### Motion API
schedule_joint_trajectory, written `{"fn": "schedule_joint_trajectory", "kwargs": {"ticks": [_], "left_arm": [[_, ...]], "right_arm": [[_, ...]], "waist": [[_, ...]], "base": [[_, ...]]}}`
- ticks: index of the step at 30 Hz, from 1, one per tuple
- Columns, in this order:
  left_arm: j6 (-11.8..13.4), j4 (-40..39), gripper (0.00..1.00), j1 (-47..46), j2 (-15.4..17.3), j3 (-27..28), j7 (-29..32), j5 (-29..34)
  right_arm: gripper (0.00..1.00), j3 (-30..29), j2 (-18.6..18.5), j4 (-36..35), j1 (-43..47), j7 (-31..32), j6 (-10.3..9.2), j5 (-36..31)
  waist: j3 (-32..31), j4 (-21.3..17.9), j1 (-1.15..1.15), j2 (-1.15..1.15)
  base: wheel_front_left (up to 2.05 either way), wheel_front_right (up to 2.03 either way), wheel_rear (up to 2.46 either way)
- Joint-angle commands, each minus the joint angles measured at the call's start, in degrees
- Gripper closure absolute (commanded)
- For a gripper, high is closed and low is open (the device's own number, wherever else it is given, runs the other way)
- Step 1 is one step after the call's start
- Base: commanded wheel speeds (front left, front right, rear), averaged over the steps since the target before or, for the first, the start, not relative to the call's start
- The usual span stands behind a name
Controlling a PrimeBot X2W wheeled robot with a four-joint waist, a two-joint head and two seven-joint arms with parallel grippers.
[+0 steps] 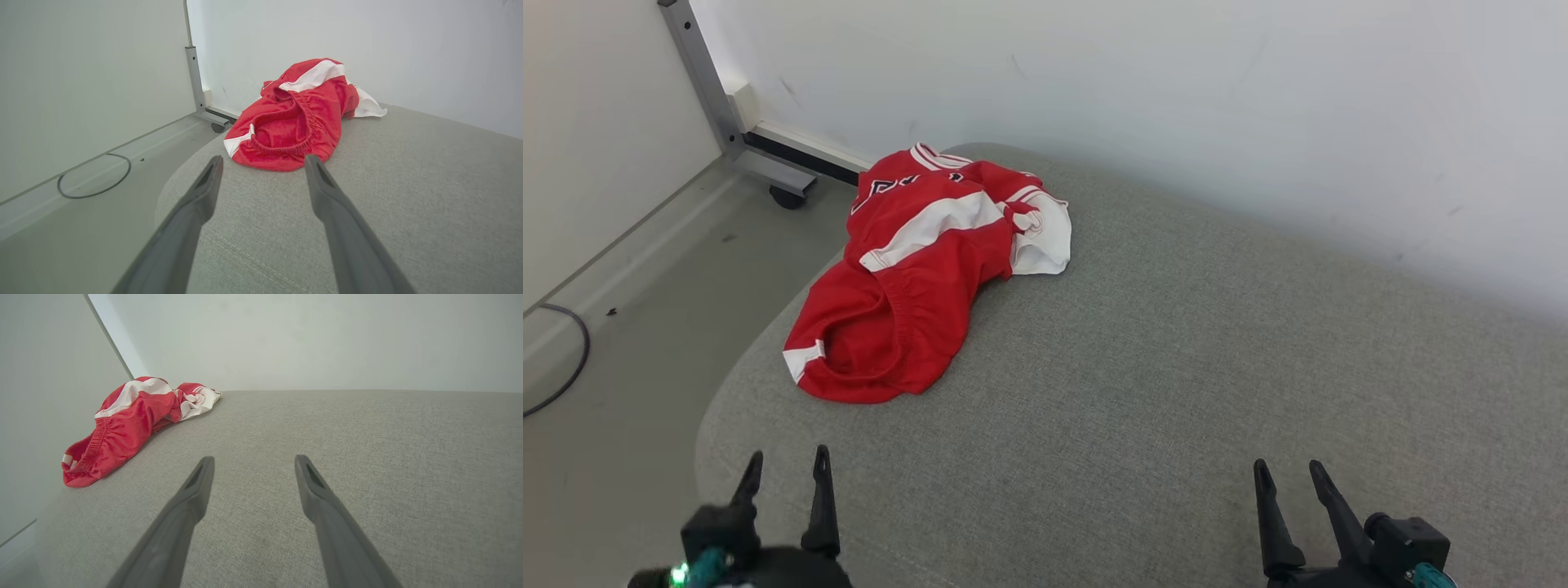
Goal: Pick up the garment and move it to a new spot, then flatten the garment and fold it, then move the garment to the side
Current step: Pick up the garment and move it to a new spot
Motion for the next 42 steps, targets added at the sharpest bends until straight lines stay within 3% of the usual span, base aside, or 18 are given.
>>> {"fn": "schedule_joint_trajectory", "kwargs": {"ticks": [1,8,15,23,28,36,37,38,39,42], "left_arm": [[-0.8,2.0,0.0,-3.9,0.5,0.0,1.7,-1.1],[-3.0,12.1,0.0,-18.1,1.7,-0.2,11.0,-5.2],[-4.1,22.6,0.0,-29.9,3.7,1.8,19.3,-12.4],[-4.4,30.0,0.0,-35.6,8.5,3.0,21.9,-16.2],[-4.2,34.1,0.0,-37.4,10.9,3.0,22.3,-16.8],[-0.5,40.8,0.0,-39.1,13.6,2.4,25.8,-15.7],[-0.5,41.4,0.52,-39.4,13.8,2.1,26.8,-15.5],[-0.5,42.0,0.96,-39.8,13.9,1.8,27.6,-15.3],[-0.6,42.6,1.0,-40.1,14.0,1.4,28.5,-15.1],[-1.0,43.2,1.0,-40.4,14.8,0.7,29.3,-14.8]], "right_arm": [[0.0,-0.4,0.0,-0.5,0.7,-0.1,0.19,-0.5],[0.0,-0.6,0.0,-2.2,2.1,0.1,0.19,-3.1],[0.0,1.0,0.0,-5.9,1.9,3.2,0.19,-6.5],[0.0,1.3,0.0,-13.7,2.2,7.1,0.18,-8.9],[0.0,0.7,0.1,-17.4,1.8,8.3,0.18,-9.0],[0.0,0.5,0.1,-18.6,1.2,8.0,0.19,-7.4],[0.0,0.5,0.1,-18.4,1.2,7.9,0.18,-7.1],[0.0,0.5,0.1,-18.2,1.0,7.8,0.19,-6.9],[0.0,0.5,0.1,-18.0,0.8,7.6,0.19,-6.6],[0.0,0.6,0.1,-17.0,0.4,6.8,0.19,-5.7]], "waist": [[-0.1,-0.1,0.0,0.0],[1.9,-2.8,0.0,0.0],[6.8,-10.8,0.0,0.0],[12.9,-19.2,0.0,0.0],[16.5,-22.0,0.0,0.0],[18.6,-24.0,0.0,0.0],[18.6,-24.1,0.0,0.0],[18.5,-24.1,0.0,0.0],[18.3,-24.1,0.0,0.0],[17.4,-23.6,0.0,0.0]], "base": [[0.0,0.0,0.0],[0.0,0.0,0.0],[0.0,0.0,0.0],[0.0,0.0,0.0],[0.0,0.0,0.0],[0.0,0.0,0.0],[0.0,0.0,0.0],[0.0,0.0,0.0],[0.0,0.0,0.0],[0.0,0.0,0.0]]}}
